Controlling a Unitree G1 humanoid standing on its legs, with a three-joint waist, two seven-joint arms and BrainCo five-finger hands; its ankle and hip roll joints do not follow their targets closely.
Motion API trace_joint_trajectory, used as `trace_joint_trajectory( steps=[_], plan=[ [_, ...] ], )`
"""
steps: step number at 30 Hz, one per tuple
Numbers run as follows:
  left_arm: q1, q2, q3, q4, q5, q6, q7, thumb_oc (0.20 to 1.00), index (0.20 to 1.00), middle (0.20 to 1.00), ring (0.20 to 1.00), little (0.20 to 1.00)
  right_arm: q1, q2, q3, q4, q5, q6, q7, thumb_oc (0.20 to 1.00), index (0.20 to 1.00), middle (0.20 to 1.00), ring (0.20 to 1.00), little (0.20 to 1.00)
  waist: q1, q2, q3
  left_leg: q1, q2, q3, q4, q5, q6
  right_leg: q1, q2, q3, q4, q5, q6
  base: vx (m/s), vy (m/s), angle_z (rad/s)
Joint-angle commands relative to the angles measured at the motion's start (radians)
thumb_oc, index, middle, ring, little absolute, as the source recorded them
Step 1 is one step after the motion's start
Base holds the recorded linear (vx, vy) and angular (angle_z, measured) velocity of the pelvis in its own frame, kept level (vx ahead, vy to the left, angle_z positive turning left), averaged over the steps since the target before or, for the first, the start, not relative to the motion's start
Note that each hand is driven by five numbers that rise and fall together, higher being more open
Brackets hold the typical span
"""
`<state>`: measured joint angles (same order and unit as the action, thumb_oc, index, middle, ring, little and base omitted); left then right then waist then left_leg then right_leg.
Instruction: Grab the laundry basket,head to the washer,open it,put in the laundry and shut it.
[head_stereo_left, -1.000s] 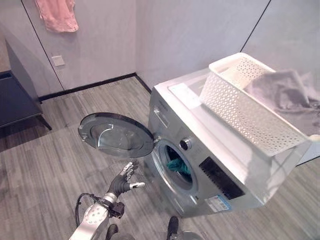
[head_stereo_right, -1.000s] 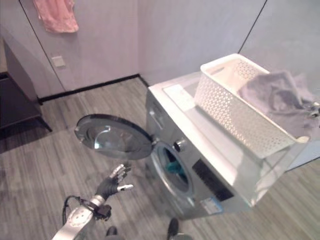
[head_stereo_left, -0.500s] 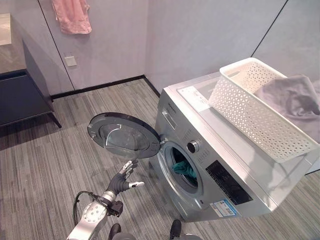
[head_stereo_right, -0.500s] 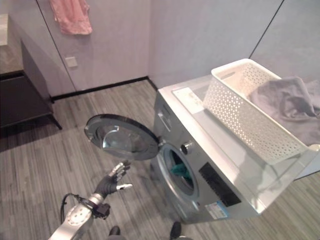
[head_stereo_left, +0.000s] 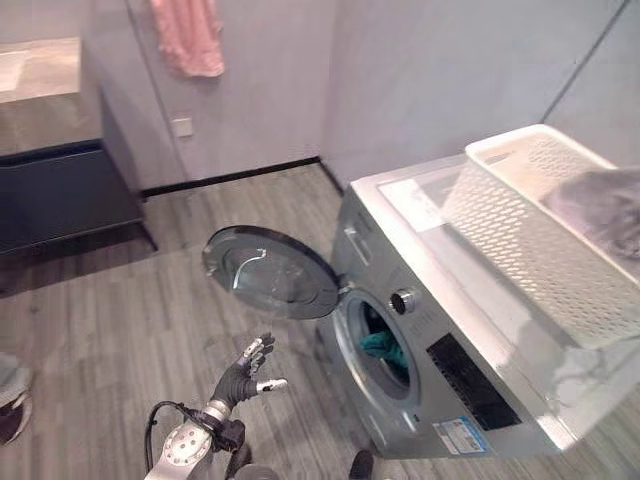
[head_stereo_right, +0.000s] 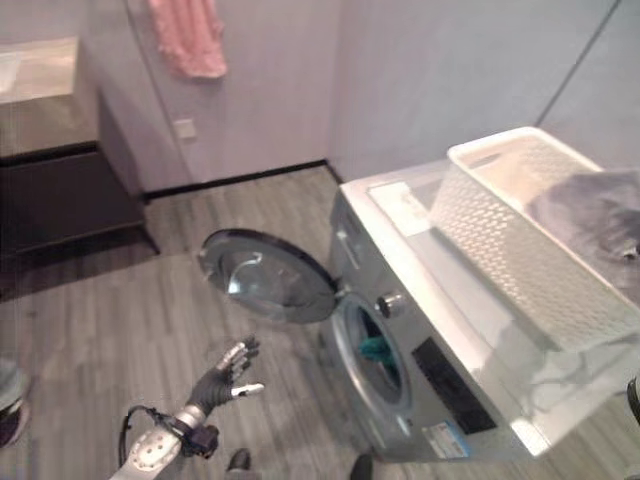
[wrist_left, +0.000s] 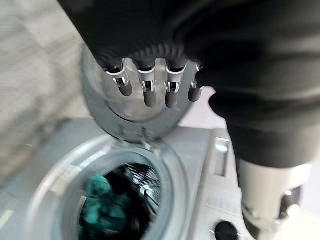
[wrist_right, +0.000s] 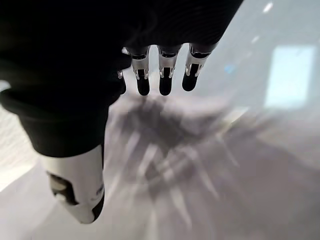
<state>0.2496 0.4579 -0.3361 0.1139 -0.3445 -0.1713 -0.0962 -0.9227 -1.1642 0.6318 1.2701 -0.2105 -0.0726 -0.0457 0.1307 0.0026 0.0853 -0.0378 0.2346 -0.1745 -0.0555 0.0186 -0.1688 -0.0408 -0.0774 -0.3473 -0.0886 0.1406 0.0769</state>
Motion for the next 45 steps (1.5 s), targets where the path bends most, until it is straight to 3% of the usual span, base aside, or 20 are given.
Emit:
trace_joint_trajectory(
  steps=[1,7,8,9,16,20,21,22,23,32,45],
  plan=[
    [-0.055,0.055,-0.015,-0.109,-0.002,-0.064,-0.001,1.0,1.0,1.0,1.0,1.0,-0.176,-0.033,0.048,0.04,0.031,-0.003,-0.027,1.0,1.0,1.0,1.0,1.0,0.004,-0.084,0.09,0.015,0.021,0.018,-0.009,0.013,0.009,0.075,-0.046,0.021,0.002,-0.195,0.034,-0.01,-0.025,0.07],
    [-0.057,0.057,-0.015,-0.112,-0.017,-0.071,-0.002,1.0,1.0,1.0,1.0,1.0,-0.177,-0.028,0.039,0.049,0.042,-0.004,-0.029,1.0,1.0,1.0,1.0,1.0,0.019,-0.062,0.114,-0.02,0.015,0.004,-0.009,0.033,0.005,0.056,-0.046,0.012,0.002,-0.199,0.029,0.0,-0.025,0.05],
    [-0.057,0.058,-0.015,-0.112,-0.018,-0.071,-0.002,1.0,1.0,1.0,1.0,1.0,-0.179,-0.03,0.04,0.051,0.043,-0.003,-0.029,0.934,0.934,0.934,0.934,0.934,0.019,-0.06,0.116,-0.024,0.014,0.003,-0.009,0.034,0.004,0.053,-0.047,0.011,0.002,-0.199,0.029,0.0,-0.03,0.03],
    [-0.057,0.058,-0.014,-0.113,-0.019,-0.071,-0.001,1.0,1.0,1.0,1.0,1.0,-0.182,-0.032,0.042,0.054,0.042,-0.003,-0.029,0.922,0.922,0.922,0.922,0.922,0.02,-0.059,0.118,-0.028,0.013,0.001,-0.009,0.036,0.004,0.052,-0.047,0.009,0.002,-0.201,0.028,0.0,-0.021,0.05],
    [-0.059,0.059,-0.015,-0.117,-0.027,-0.069,-0.002,1.0,1.0,1.0,1.0,1.0,-0.189,-0.04,0.044,0.086,0.053,0.007,-0.006,0.915,0.915,0.915,0.915,0.915,0.024,-0.052,0.128,-0.039,0.015,-0.009,-0.011,0.048,0.0,0.047,-0.046,-0.001,0.002,-0.205,0.024,0.0,-0.027,0.07],
    [-0.063,0.062,-0.016,-0.119,-0.031,-0.07,-0.008,1.0,1.0,1.0,1.0,1.0,-0.19,-0.037,0.031,0.105,0.095,0.011,0.023,0.809,0.809,0.809,0.809,0.809,0.03,-0.046,0.134,-0.043,0.018,-0.012,-0.015,0.059,-0.004,0.041,-0.04,0.001,0.003,-0.209,0.021,-0.01,-0.049,0.04],
    [-0.064,0.067,-0.015,-0.118,-0.034,-0.073,-0.01,1.0,1.0,1.0,1.0,1.0,-0.186,-0.038,0.018,0.113,0.122,0.016,0.041,0.595,0.595,0.595,0.595,0.595,0.034,-0.041,0.14,-0.049,0.02,-0.014,-0.014,0.071,-0.006,0.033,-0.038,0.0,0.005,-0.21,0.018,-0.03,-0.06,0.05],
    [-0.063,0.07,-0.015,-0.12,-0.037,-0.073,-0.014,1.0,1.0,1.0,1.0,1.0,-0.18,-0.039,0.01,0.122,0.14,0.02,0.058,0.536,0.536,0.536,0.536,0.536,0.037,-0.035,0.145,-0.056,0.023,-0.015,-0.012,0.082,-0.008,0.026,-0.036,0.001,0.007,-0.211,0.016,-0.03,-0.077,0.03],
    [-0.062,0.071,-0.014,-0.121,-0.04,-0.072,-0.017,1.0,1.0,1.0,1.0,1.0,-0.179,-0.042,0.01,0.126,0.151,0.02,0.07,0.2,0.2,0.2,0.2,0.2,0.042,-0.03,0.15,-0.054,0.027,-0.012,-0.012,0.086,-0.011,0.024,-0.032,0.005,0.011,-0.216,0.013,-0.02,-0.056,0.02],
    [-0.062,0.067,-0.017,-0.12,-0.04,-0.068,-0.015,1.0,1.0,1.0,1.0,1.0,-0.186,-0.028,-0.02,0.098,0.219,0.006,0.052,0.2,0.2,0.2,0.2,0.2,0.023,-0.037,0.156,-0.054,0.032,0.007,-0.014,0.089,-0.005,0.007,-0.027,0.017,0.019,-0.216,0.015,0.0,-0.006,-0.03],
    [-0.062,0.1,0.019,-0.12,-0.009,-0.053,0.023,1.0,1.0,1.0,1.0,1.0,-0.371,-0.057,-0.025,0.031,0.246,0.014,-0.152,0.2,0.2,0.2,0.2,0.2,-0.013,-0.101,0.103,0.02,0.03,0.037,-0.025,0.01,0.01,0.066,-0.035,0.036,0.014,-0.206,0.029,0.02,0.039,-0.03]
  ],
)
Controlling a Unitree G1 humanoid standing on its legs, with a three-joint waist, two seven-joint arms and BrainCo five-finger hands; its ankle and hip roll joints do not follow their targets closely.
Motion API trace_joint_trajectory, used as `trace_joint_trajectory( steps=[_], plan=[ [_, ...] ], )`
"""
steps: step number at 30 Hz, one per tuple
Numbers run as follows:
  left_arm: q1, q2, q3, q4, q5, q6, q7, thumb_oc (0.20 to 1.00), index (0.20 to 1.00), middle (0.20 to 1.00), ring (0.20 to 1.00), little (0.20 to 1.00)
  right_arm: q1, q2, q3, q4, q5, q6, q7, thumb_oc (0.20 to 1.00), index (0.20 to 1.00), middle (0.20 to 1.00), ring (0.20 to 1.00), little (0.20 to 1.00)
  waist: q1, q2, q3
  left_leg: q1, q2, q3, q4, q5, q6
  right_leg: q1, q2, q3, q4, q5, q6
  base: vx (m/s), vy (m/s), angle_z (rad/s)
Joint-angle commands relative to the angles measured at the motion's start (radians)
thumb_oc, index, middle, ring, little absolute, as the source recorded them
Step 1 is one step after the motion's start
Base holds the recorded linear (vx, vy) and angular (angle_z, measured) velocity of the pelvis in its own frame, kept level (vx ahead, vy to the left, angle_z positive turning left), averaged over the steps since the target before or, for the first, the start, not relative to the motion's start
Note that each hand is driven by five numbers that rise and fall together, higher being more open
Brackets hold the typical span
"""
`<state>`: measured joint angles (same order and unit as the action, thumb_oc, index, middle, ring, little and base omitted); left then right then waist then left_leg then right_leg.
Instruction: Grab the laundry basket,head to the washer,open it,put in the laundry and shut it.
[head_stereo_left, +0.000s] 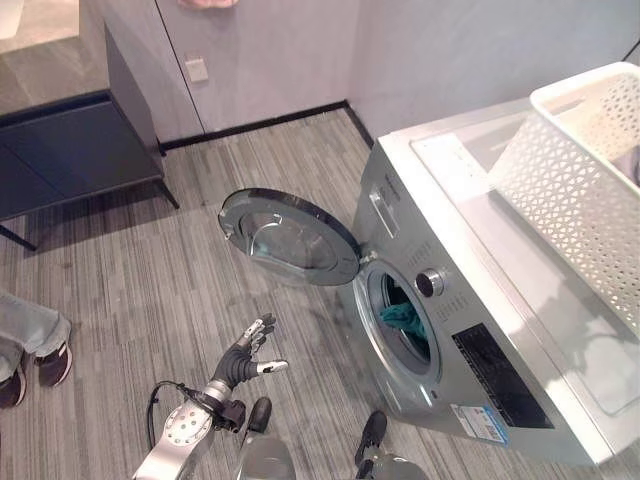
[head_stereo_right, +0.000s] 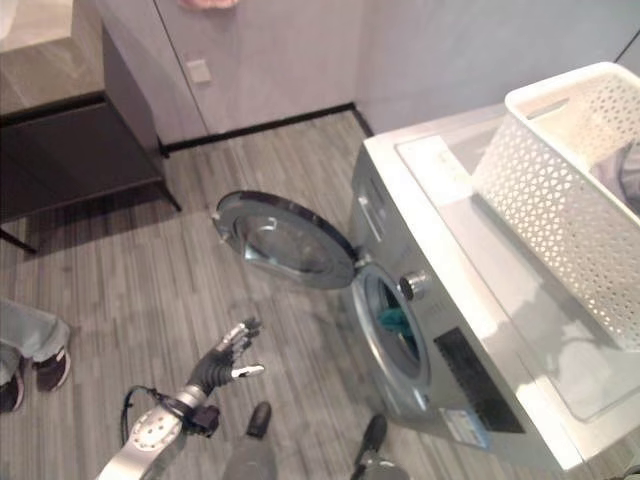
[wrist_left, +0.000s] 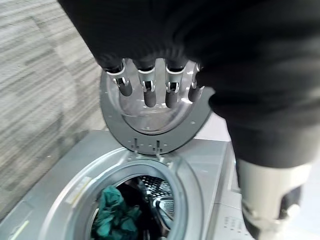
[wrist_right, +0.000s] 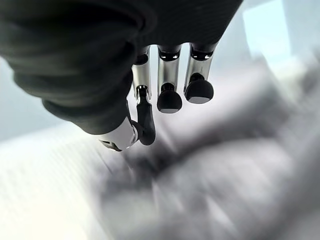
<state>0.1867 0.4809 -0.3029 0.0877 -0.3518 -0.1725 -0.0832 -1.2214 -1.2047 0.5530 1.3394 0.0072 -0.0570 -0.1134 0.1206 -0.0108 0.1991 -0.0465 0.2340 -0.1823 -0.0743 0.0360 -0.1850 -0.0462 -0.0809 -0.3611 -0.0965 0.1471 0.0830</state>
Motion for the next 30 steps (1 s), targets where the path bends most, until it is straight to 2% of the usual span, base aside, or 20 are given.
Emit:
trace_joint_trajectory(
  steps=[1,2,3,5,11,12,13,14,20,23,30],
  plan=[
    [0.002,0.08,-0.012,-0.093,-0.002,-0.05,0.01,1.0,1.0,1.0,1.0,1.0,-0.088,-0.023,0.058,-0.045,0.029,-0.002,-0.097,0.2,0.2,0.2,0.2,0.2,-0.004,-0.092,-0.017,0.032,0.03,0.045,-0.007,-0.01,0.027,0.074,-0.032,0.053,0.023,-0.213,0.024,0.0,0.0,0.0],
    [0.002,0.08,-0.012,-0.093,-0.002,-0.05,0.01,1.0,1.0,1.0,1.0,1.0,-0.088,-0.023,0.058,-0.045,0.029,-0.002,-0.097,0.2,0.2,0.2,0.2,0.2,-0.004,-0.092,-0.017,0.032,0.03,0.045,-0.007,-0.01,0.027,0.074,-0.032,0.053,0.023,-0.213,0.024,0.05,0.053,0.01],
    [0.0,0.098,-0.007,-0.087,0.004,-0.046,0.013,1.0,1.0,1.0,1.0,1.0,-0.181,-0.055,0.079,-0.075,0.034,-0.002,-0.173,0.2,0.2,0.2,0.2,0.2,-0.012,-0.112,-0.04,0.046,0.03,0.05,-0.01,-0.024,0.028,0.088,-0.032,0.056,0.021,-0.212,0.028,0.05,0.049,0.03],
    [0.005,0.108,-0.001,-0.081,0.002,-0.042,0.015,1.0,1.0,1.0,1.0,1.0,-0.244,-0.077,0.113,-0.083,0.055,-0.001,-0.186,0.2,0.2,0.2,0.2,0.2,-0.013,-0.127,-0.053,0.053,0.033,0.051,-0.013,-0.025,0.026,0.097,-0.029,0.058,0.017,-0.211,0.029,0.06,0.031,0.02],
    [0.011,0.101,0.006,-0.079,-0.008,-0.039,0.014,1.0,1.0,1.0,1.0,1.0,-0.274,-0.058,0.155,-0.04,0.086,0.01,-0.129,0.2,0.2,0.2,0.2,0.2,-0.02,-0.139,-0.056,0.058,0.04,0.06,-0.013,-0.026,0.024,0.098,-0.024,0.068,0.012,-0.209,0.029,0.01,0.001,0.0],
    [0.014,0.1,0.007,-0.082,-0.01,-0.039,0.011,1.0,1.0,1.0,1.0,1.0,-0.278,-0.047,0.178,0.003,0.074,0.016,-0.101,0.558,0.558,0.558,0.558,0.558,-0.02,-0.139,-0.054,0.059,0.042,0.067,-0.013,-0.025,0.023,0.095,-0.022,0.073,0.011,-0.209,0.028,-0.01,-0.033,-0.04],
    [0.015,0.098,0.006,-0.083,-0.009,-0.038,0.011,1.0,1.0,1.0,1.0,1.0,-0.268,-0.043,0.178,0.021,0.069,0.019,-0.086,0.762,0.762,0.762,0.762,0.762,-0.021,-0.135,-0.051,0.058,0.042,0.068,-0.013,-0.022,0.022,0.094,-0.022,0.074,0.011,-0.209,0.028,-0.01,-0.03,-0.06],
    [0.015,0.096,0.005,-0.082,-0.006,-0.039,0.012,1.0,1.0,1.0,1.0,1.0,-0.258,-0.041,0.174,0.028,0.066,0.02,-0.081,1.0,1.0,1.0,1.0,1.0,-0.021,-0.132,-0.049,0.057,0.041,0.07,-0.013,-0.022,0.022,0.093,-0.021,0.075,0.011,-0.21,0.027,-0.01,-0.017,-0.08],
    [0.007,0.085,-0.007,-0.083,0.001,-0.041,0.013,1.0,1.0,1.0,1.0,1.0,-0.163,-0.029,0.113,0.061,0.056,0.031,-0.049,1.0,1.0,1.0,1.0,1.0,-0.022,-0.119,-0.04,0.06,0.043,0.075,-0.011,-0.015,0.023,0.093,-0.018,0.083,0.011,-0.214,0.023,0.0,-0.018,-0.1],
    [0.003,0.087,-0.017,-0.092,0.003,-0.038,0.009,1.0,1.0,1.0,1.0,1.0,-0.124,0.0,0.121,0.084,-0.014,0.041,-0.027,1.0,1.0,1.0,1.0,1.0,-0.019,-0.111,-0.035,0.067,0.04,0.077,-0.008,-0.02,0.029,0.095,-0.019,0.091,0.009,-0.215,0.025,-0.02,-0.008,-0.06],
    [-0.007,0.08,-0.022,-0.088,0.005,-0.038,0.01,1.0,1.0,1.0,1.0,1.0,-0.087,-0.001,0.094,0.082,-0.027,0.042,-0.022,1.0,1.0,1.0,1.0,1.0,-0.021,-0.095,-0.031,0.067,0.039,0.075,-0.001,-0.01,0.028,0.104,-0.02,0.088,0.012,-0.224,0.02,0.0,-0.01,-0.07]
  ],
)
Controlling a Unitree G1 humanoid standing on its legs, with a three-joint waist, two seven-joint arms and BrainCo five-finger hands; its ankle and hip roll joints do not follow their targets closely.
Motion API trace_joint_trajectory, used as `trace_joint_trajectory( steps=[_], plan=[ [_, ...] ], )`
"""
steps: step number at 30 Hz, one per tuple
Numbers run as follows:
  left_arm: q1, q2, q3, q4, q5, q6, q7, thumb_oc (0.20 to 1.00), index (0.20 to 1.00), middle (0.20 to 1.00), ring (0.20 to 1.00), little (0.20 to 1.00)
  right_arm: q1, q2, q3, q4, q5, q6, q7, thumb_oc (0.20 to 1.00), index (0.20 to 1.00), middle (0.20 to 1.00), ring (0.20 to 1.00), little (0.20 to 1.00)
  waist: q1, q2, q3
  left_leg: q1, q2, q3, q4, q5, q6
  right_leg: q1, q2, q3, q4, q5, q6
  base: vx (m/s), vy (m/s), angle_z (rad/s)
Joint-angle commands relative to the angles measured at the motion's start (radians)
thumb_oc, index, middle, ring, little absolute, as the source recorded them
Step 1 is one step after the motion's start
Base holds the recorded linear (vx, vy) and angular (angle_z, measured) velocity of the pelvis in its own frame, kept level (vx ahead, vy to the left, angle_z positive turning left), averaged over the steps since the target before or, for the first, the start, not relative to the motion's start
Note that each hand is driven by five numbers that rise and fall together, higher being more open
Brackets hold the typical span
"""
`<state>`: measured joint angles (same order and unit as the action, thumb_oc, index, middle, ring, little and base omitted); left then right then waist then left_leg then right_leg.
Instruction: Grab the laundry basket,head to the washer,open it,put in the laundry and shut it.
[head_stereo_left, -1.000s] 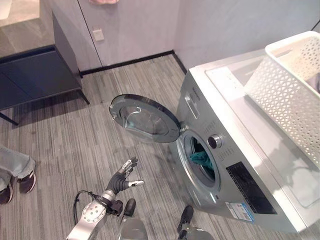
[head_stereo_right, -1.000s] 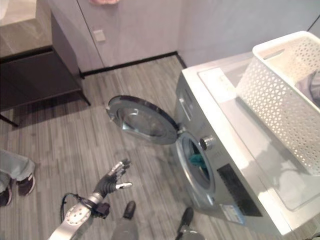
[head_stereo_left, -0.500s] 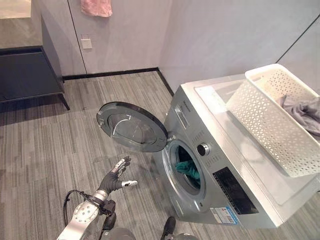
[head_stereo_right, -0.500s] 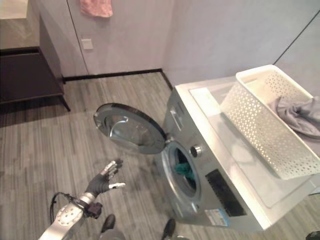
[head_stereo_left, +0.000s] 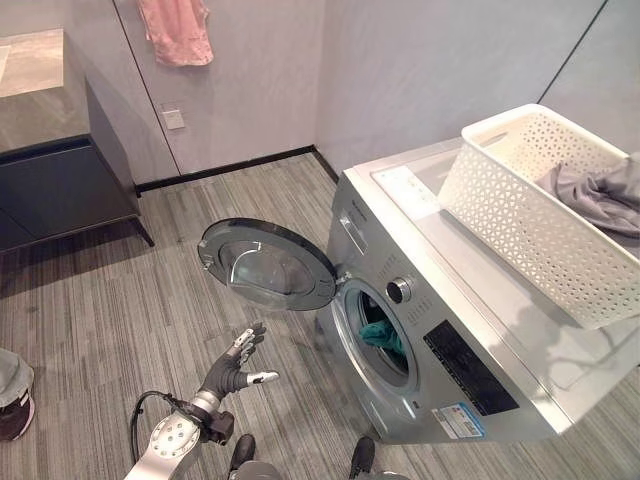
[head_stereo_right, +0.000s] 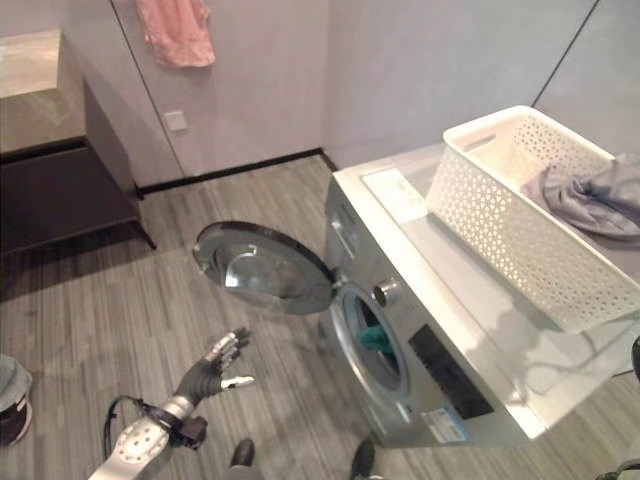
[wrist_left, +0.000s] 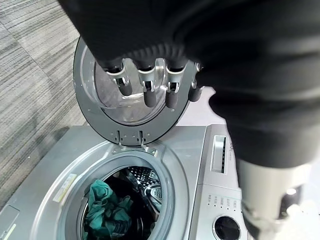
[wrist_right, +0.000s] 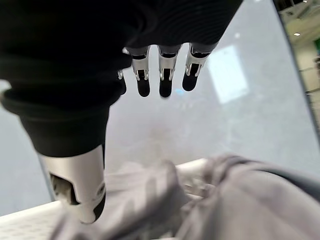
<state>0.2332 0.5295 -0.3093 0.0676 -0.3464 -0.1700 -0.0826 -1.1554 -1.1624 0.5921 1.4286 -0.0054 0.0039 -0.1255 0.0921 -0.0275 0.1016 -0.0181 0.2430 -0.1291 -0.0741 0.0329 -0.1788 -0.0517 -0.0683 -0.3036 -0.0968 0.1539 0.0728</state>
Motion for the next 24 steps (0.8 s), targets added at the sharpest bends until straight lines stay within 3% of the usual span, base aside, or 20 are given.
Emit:
trace_joint_trajectory(
  steps=[1,6,9,15,18,19,20,21,22,24],
  plan=[
    [-0.055,0.03,-0.015,-0.067,0.0,-0.041,0.01,1.0,1.0,1.0,1.0,1.0,-0.155,-0.044,0.051,-0.008,-0.01,-0.019,-0.014,1.0,1.0,1.0,1.0,1.0,0.007,-0.077,0.067,0.038,0.03,0.021,0.001,-0.007,0.023,0.111,-0.032,0.03,0.013,-0.232,0.029,0.01,-0.003,0.05],
    [-0.066,0.017,-0.009,-0.053,0.009,-0.046,0.034,1.0,1.0,1.0,1.0,1.0,-0.137,-0.038,-0.016,-0.068,0.069,-0.037,-0.068,1.0,1.0,1.0,1.0,1.0,-0.005,-0.075,0.062,0.046,0.023,0.029,0.005,-0.02,0.028,0.12,-0.038,0.03,0.011,-0.23,0.034,0.0,0.034,0.04],
    [-0.069,0.008,0.003,-0.037,0.013,-0.049,0.051,1.0,1.0,1.0,1.0,1.0,-0.073,-0.041,-0.085,-0.186,0.118,-0.054,-0.112,1.0,1.0,1.0,1.0,1.0,-0.025,-0.082,0.052,0.05,0.014,0.041,0.015,-0.05,0.038,0.119,-0.05,0.04,0.011,-0.22,0.042,-0.02,0.082,-0.01],
    [-0.048,0.002,0.037,-0.014,0.019,-0.052,0.062,1.0,1.0,1.0,1.0,1.0,0.125,-0.117,-0.275,-0.494,0.075,-0.059,-0.197,1.0,1.0,1.0,1.0,1.0,-0.067,-0.094,0.027,0.065,-0.017,0.076,0.061,-0.12,0.069,0.102,-0.089,0.085,0.033,-0.186,0.065,-0.03,0.152,-0.11],
    [-0.042,-0.016,0.056,-0.011,0.028,-0.052,0.065,1.0,1.0,1.0,1.0,1.0,0.316,-0.141,-0.437,-0.658,0.028,-0.06,-0.224,1.0,1.0,1.0,1.0,1.0,-0.101,-0.094,0.016,0.077,-0.039,0.101,0.078,-0.141,0.086,0.084,-0.113,0.115,0.047,-0.161,0.078,-0.06,0.208,-0.29],
    [-0.04,-0.022,0.06,-0.006,0.031,-0.056,0.065,1.0,1.0,1.0,1.0,1.0,0.527,-0.102,-0.631,-0.753,0.043,-0.074,-0.239,1.0,1.0,1.0,1.0,1.0,-0.111,-0.099,0.007,0.09,-0.047,0.112,0.083,-0.162,0.097,0.081,-0.122,0.129,0.054,-0.158,0.087,-0.09,0.244,-0.45],
    [-0.041,-0.029,0.066,-0.005,0.033,-0.061,0.063,1.0,1.0,1.0,1.0,1.0,0.654,-0.05,-0.745,-0.804,0.074,-0.094,-0.245,1.0,1.0,1.0,1.0,1.0,-0.123,-0.102,0.005,0.094,-0.06,0.122,0.087,-0.165,0.104,0.074,-0.135,0.139,0.055,-0.141,0.094,-0.02,0.181,-0.36],
    [-0.041,-0.024,0.062,-0.005,0.033,-0.061,0.063,1.0,1.0,1.0,1.0,1.0,0.677,-0.046,-0.766,-0.813,0.073,-0.092,-0.245,1.0,1.0,1.0,1.0,1.0,-0.118,-0.104,0.003,0.099,-0.057,0.123,0.086,-0.173,0.104,0.078,-0.133,0.139,0.054,-0.147,0.096,-0.1,0.164,-0.34],
    [-0.041,-0.029,0.077,0.0,0.041,-0.065,0.066,1.0,1.0,1.0,1.0,1.0,0.824,0.031,-0.88,-0.876,0.109,-0.123,-0.253,1.0,1.0,1.0,1.0,1.0,-0.135,-0.106,0.006,0.104,-0.069,0.134,0.093,-0.178,0.115,0.067,-0.144,0.157,0.056,-0.126,0.103,-0.07,0.113,-0.17],
    [-0.039,-0.023,0.081,0.007,0.042,-0.07,0.063,1.0,1.0,1.0,1.0,1.0,0.907,0.099,-0.941,-0.915,0.121,-0.145,-0.257,1.0,1.0,1.0,1.0,1.0,-0.134,-0.108,0.005,0.112,-0.078,0.149,0.098,-0.189,0.123,0.06,-0.15,0.173,0.053,-0.118,0.111,-0.09,0.118,-0.21]
  ],
)
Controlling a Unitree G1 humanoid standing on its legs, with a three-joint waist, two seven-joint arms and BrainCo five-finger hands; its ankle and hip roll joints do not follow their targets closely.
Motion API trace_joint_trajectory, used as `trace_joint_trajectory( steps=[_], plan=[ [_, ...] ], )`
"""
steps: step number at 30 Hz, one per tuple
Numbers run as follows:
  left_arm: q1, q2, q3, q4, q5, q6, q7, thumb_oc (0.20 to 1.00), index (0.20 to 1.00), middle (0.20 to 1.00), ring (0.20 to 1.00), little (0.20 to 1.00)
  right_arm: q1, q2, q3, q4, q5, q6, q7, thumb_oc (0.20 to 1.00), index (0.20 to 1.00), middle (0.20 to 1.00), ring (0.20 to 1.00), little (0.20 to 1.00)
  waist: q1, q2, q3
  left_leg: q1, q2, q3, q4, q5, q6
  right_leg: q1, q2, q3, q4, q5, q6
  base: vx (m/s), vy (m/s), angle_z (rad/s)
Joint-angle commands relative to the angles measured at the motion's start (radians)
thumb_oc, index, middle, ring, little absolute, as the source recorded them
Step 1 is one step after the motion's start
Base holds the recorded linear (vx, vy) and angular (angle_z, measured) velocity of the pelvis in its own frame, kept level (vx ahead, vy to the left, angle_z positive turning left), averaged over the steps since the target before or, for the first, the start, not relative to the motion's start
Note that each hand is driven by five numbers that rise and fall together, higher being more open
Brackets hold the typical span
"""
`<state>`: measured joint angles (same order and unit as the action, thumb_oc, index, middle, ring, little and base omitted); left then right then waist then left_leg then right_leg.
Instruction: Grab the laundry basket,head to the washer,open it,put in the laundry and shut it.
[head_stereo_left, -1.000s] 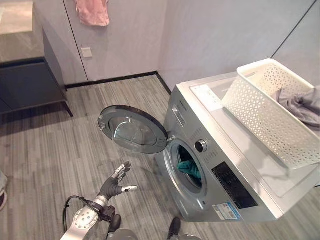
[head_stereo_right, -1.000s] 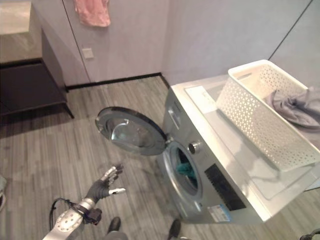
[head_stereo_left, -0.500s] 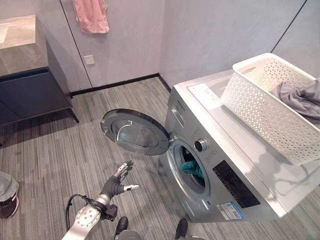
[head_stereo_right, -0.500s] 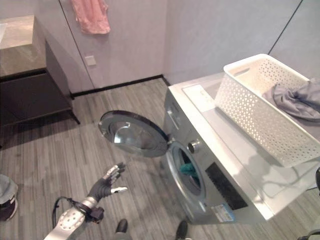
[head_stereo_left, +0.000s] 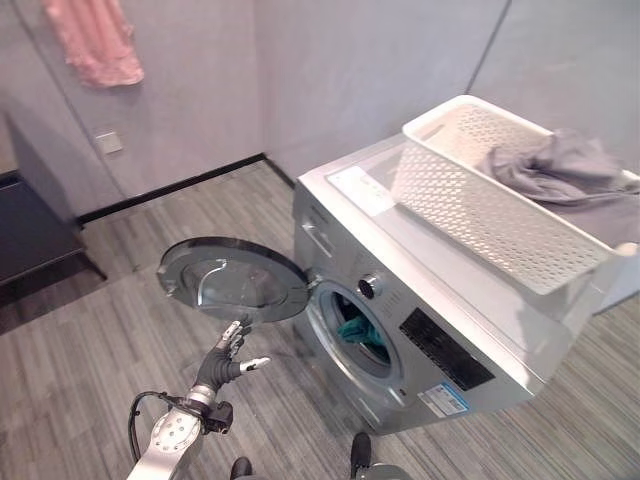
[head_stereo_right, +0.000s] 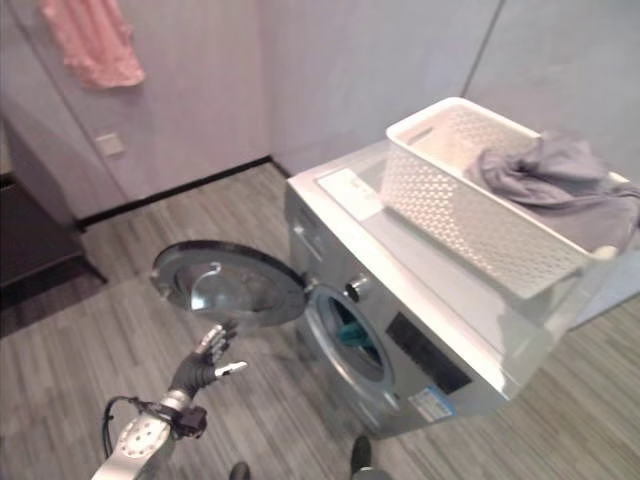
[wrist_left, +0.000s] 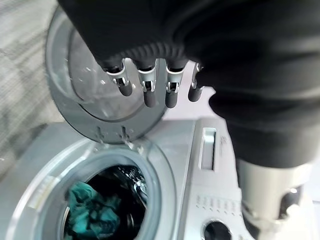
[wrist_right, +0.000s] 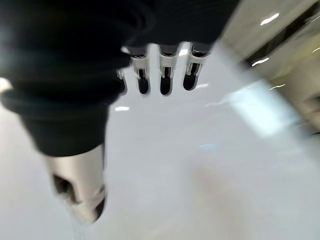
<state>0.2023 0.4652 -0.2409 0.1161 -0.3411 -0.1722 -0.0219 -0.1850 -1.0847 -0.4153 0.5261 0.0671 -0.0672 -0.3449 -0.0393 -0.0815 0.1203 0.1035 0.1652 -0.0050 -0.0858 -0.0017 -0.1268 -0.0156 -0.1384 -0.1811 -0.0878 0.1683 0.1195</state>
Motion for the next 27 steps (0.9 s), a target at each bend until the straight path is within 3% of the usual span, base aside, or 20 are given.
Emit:
trace_joint_trajectory(
  steps=[1,2,6,8,12,13,17,22,23,27],
  plan=[
    [-0.004,0.04,0.02,-0.037,0.04,-0.071,0.006,1.0,1.0,1.0,1.0,1.0,-0.029,0.079,0.041,-0.046,0.087,-0.098,-0.036,1.0,1.0,1.0,1.0,1.0,-0.008,-0.051,-0.015,-0.002,-0.004,0.035,0.11,-0.16,0.076,0.02,-0.082,0.062,0.043,-0.126,0.068,-0.01,0.065,-0.33],
    [-0.003,0.043,0.019,-0.037,0.04,-0.072,0.006,1.0,1.0,1.0,1.0,1.0,-0.021,0.083,0.035,-0.051,0.087,-0.097,-0.035,1.0,1.0,1.0,1.0,1.0,-0.005,-0.051,-0.017,0.003,-0.002,0.037,0.109,-0.168,0.076,0.024,-0.08,0.064,0.042,-0.131,0.07,0.01,0.063,-0.55],
    [0.016,0.024,0.066,-0.012,0.013,-0.081,0.003,1.0,1.0,1.0,1.0,1.0,0.13,0.289,-0.073,-0.111,0.339,-0.207,0.033,1.0,1.0,1.0,1.0,1.0,-0.021,-0.051,-0.024,0.036,-0.012,0.074,0.088,-0.171,0.085,0.019,-0.085,0.089,0.033,-0.113,0.083,0.0,0.062,-0.4],
    [0.033,0.003,0.098,0.007,0.008,-0.089,0.006,1.0,1.0,1.0,1.0,1.0,0.229,0.442,-0.131,-0.188,0.496,-0.281,0.098,1.0,1.0,1.0,1.0,1.0,-0.037,-0.05,-0.03,0.047,-0.019,0.088,0.072,-0.159,0.087,0.012,-0.091,0.098,0.03,-0.104,0.084,-0.02,0.055,-0.18],
    [0.072,-0.038,0.145,0.022,-0.006,-0.106,-0.003,1.0,1.0,1.0,1.0,1.0,0.347,0.612,-0.161,-0.182,0.606,-0.318,0.192,1.0,1.0,1.0,1.0,1.0,-0.058,-0.039,-0.033,0.061,-0.02,0.096,0.058,-0.163,0.087,0.02,-0.093,0.096,0.021,-0.105,0.089,0.0,0.021,-0.06],
    [0.122,-0.07,0.179,0.03,-0.011,-0.117,-0.016,1.0,1.0,1.0,1.0,1.0,0.44,0.707,-0.154,-0.154,0.566,-0.313,0.21,1.0,1.0,1.0,1.0,1.0,-0.072,-0.03,-0.03,0.065,-0.02,0.102,0.056,-0.163,0.087,0.019,-0.094,0.097,0.018,-0.103,0.09,0.0,0.0,0.0],
    [0.135,-0.083,0.191,0.047,-0.021,-0.12,-0.016,1.0,1.0,1.0,1.0,1.0,0.449,0.749,-0.124,-0.102,0.617,-0.309,0.24,1.0,1.0,1.0,1.0,1.0,-0.078,-0.028,-0.028,0.071,-0.02,0.107,0.056,-0.164,0.087,0.019,-0.092,0.103,0.018,-0.102,0.088,-0.01,0.009,-0.03],
    [0.132,-0.119,0.189,0.074,-0.055,-0.124,-0.02,1.0,1.0,1.0,1.0,1.0,0.423,0.795,-0.038,0.169,0.715,-0.259,0.315,1.0,1.0,1.0,1.0,1.0,-0.083,-0.023,-0.018,0.078,-0.019,0.122,0.057,-0.162,0.085,0.015,-0.09,0.115,0.02,-0.102,0.088,-0.03,0.016,-0.1],
    [-0.013,-0.116,0.154,0.161,-0.013,-0.087,0.083,1.0,1.0,1.0,1.0,1.0,0.206,0.823,0.201,0.377,0.644,-0.139,0.237,1.0,1.0,1.0,1.0,1.0,-0.061,0.065,0.034,0.074,-0.029,0.253,0.079,-0.237,0.084,-0.107,-0.154,-0.142,0.017,-0.049,0.095,0.0,0.0,0.0],
    [-0.002,-0.152,0.159,0.166,-0.015,-0.078,0.084,1.0,1.0,1.0,1.0,1.0,0.211,0.842,0.216,0.388,0.63,-0.13,0.233,1.0,1.0,1.0,1.0,1.0,-0.048,0.037,0.006,0.103,-0.044,0.261,0.062,-0.242,0.087,-0.086,-0.165,-0.166,0.004,-0.03,0.104,0.04,-0.024,-0.41]
  ],
)
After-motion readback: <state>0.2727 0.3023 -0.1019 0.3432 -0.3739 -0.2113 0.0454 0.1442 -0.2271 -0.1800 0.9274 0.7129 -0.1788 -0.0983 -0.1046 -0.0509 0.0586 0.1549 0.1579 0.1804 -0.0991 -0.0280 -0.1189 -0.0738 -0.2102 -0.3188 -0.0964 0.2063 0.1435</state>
